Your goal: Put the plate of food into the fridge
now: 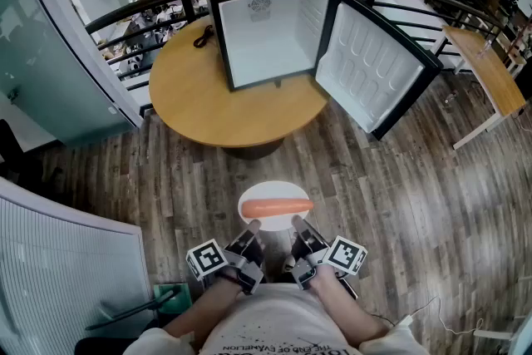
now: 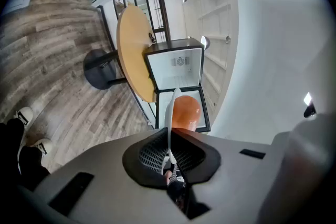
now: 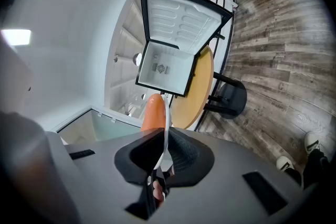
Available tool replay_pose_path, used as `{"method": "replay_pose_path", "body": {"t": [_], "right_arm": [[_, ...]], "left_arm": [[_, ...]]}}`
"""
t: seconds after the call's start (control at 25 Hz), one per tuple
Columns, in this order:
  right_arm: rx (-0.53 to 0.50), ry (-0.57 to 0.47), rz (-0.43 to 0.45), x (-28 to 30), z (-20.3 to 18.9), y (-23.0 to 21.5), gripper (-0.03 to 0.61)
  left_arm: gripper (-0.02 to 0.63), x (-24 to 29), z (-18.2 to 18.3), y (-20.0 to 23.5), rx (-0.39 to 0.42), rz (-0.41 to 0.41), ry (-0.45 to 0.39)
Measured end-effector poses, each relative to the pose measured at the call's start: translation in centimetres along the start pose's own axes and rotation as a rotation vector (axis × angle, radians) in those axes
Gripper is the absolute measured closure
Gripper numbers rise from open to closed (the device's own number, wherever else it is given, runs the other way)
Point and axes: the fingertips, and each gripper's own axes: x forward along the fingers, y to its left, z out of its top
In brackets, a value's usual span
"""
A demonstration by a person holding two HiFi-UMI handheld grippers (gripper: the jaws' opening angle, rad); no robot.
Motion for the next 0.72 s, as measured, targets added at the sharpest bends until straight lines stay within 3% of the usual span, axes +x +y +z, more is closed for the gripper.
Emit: {"method": "replay_pose_path", "body": {"t": [0.56,0.72], "right_arm": [[0.027,0.001,0.002,0.02,-0.37,-0.13,0.538],[0.022,0.003,-0.012,0.12,-0.62,-0.20,0.538]], "left_arm": [[0.580,-0.59,0.01,0.60,-0.006,0.035,-0.005],[0.580,-0.59,0.11,0.45,-0.021,0.013,-0.002]]}}
